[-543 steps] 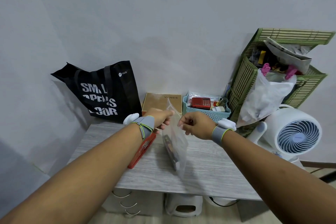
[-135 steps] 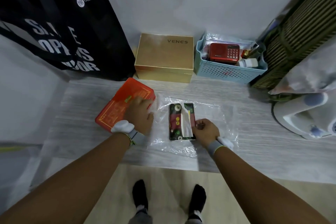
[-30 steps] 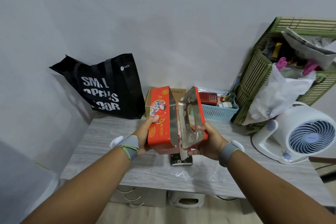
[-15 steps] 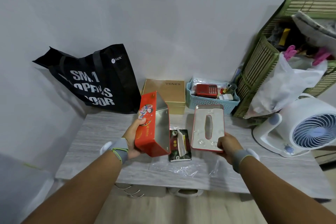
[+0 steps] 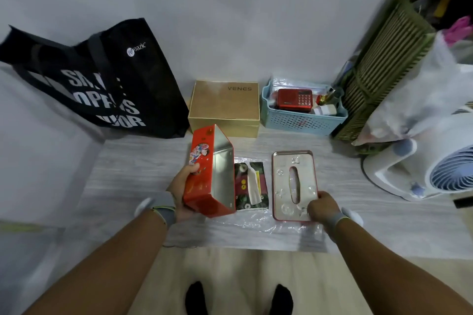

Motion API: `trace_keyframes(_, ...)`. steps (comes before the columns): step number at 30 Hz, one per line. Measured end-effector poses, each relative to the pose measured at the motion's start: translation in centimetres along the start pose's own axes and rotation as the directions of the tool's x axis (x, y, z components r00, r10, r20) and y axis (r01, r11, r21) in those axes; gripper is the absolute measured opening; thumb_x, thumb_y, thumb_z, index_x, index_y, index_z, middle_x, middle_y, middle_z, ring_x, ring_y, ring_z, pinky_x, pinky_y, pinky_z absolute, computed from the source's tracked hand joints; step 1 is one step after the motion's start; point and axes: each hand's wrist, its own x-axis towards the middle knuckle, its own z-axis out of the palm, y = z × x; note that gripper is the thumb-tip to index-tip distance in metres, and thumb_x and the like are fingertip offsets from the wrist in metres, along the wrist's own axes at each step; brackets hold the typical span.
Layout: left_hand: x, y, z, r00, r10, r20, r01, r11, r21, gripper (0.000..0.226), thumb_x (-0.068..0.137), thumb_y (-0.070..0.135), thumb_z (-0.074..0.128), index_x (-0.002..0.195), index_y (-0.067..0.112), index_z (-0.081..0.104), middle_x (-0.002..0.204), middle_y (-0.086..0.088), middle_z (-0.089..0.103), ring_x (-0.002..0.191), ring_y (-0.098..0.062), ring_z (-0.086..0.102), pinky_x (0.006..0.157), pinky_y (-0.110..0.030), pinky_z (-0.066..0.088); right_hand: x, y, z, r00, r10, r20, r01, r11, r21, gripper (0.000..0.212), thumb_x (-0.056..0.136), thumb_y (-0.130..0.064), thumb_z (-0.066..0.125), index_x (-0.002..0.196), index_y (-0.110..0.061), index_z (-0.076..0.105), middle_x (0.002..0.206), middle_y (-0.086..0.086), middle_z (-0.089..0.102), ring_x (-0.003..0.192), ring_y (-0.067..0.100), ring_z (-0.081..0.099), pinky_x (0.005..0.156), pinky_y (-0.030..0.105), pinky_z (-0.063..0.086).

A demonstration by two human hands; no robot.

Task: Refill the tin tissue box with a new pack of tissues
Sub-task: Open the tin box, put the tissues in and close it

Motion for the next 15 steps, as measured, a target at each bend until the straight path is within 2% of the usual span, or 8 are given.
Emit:
trace_keyframes(2,0.1,-0.1,-0.4,0.999,-0.042,0.032,0.042,0.999,0.013,0.07,0.071,0.033,0.077,0.133,0.005,0.056,0.125,-0.02,0.06,0.119,-0.037,0.052,0.112,-0.058,0.032,-0.2,-0.2,0.5,0.997,0.006,-0.075,-0.021,0.979,-0.205,0.054,0.066,-0.008,0.07,0.118,-0.014,0.058,0.115,0.016,0.064,0.101,0.037,0.064,0.086,0.041,0.057)
trace_keyframes(4,0.6,-0.4,-1.3,0.999,-0.042,0.011,0.042,0.999,0.005,0.07,0.069,0.033,0.078,0.131,0.006,0.057,0.123,-0.019,0.061,0.116,-0.036,0.053,0.111,-0.057,0.032,-1.0,-0.7,1.0,0.987,-0.025,-0.156,-0.043,0.907,-0.418,0.068,0.06,-0.024,0.083,0.118,-0.025,0.049,0.123,0.014,0.052,0.11,0.038,0.057,0.092,0.039,0.05)
trace_keyframes(6,1.1,-0.4,-1.9,0.999,-0.031,-0.012,0.031,0.999,0.008,0.075,0.065,0.034,0.081,0.131,0.007,0.057,0.123,-0.019,0.061,0.114,-0.037,0.053,0.111,-0.058,0.032,-1.8,-1.3,2.2,0.957,-0.167,-0.239,0.027,0.867,-0.497,0.065,0.072,-0.039,0.076,0.128,-0.021,0.048,0.128,0.015,0.046,0.115,0.037,0.051,0.096,0.043,0.045)
trace_keyframes(8,1.3,-0.5,-2.4,0.997,-0.068,-0.024,0.069,0.997,0.019,0.069,0.068,0.035,0.079,0.129,0.009,0.058,0.119,-0.018,0.063,0.111,-0.036,0.056,0.11,-0.057,0.034,-2.6,-1.7,3.5,0.903,-0.351,-0.246,0.2,0.853,-0.482,0.056,0.086,-0.04,0.062,0.136,-0.021,0.049,0.131,0.017,0.049,0.114,0.038,0.051,0.095,0.044,0.044)
trace_keyframes(10,1.7,-0.6,-3.1,0.996,-0.091,-0.013,0.091,0.996,0.02,0.049,0.078,0.033,0.071,0.12,0.008,0.063,0.102,-0.014,0.07,0.095,-0.031,0.064,0.104,-0.049,0.044,-3.2,-2.0,5.0,0.85,-0.496,-0.177,0.387,0.817,-0.427,0.054,0.087,-0.037,0.062,0.137,-0.018,0.051,0.126,0.018,0.054,0.111,0.038,0.054,0.092,0.043,0.044)
trace_keyframes(13,1.3,-0.8,-3.1,0.996,-0.084,-0.011,0.084,0.995,0.052,0.029,0.088,0.027,0.061,0.107,0.006,0.065,0.078,-0.009,0.073,0.067,-0.021,0.069,0.076,-0.034,0.058,-4.7,-2.8,7.1,0.801,-0.598,-0.033,0.565,0.773,-0.289,0.062,0.087,-0.047,0.061,0.14,-0.016,0.047,0.121,0.012,0.057,0.109,0.027,0.056,0.092,0.04,0.046)
trace_keyframes(15,1.4,-0.8,-3.2,0.996,-0.069,-0.055,0.074,0.993,0.09,0.023,0.091,0.024,0.056,0.102,0.005,0.064,0.067,-0.007,0.072,0.055,-0.018,0.068,0.055,-0.027,0.058,-5.2,-3.2,8.6,0.817,-0.577,0.008,0.566,0.799,-0.205,0.065,0.089,-0.053,0.054,0.143,-0.017,0.044,0.122,0.01,0.056,0.111,0.025,0.056,0.096,0.041,0.046)
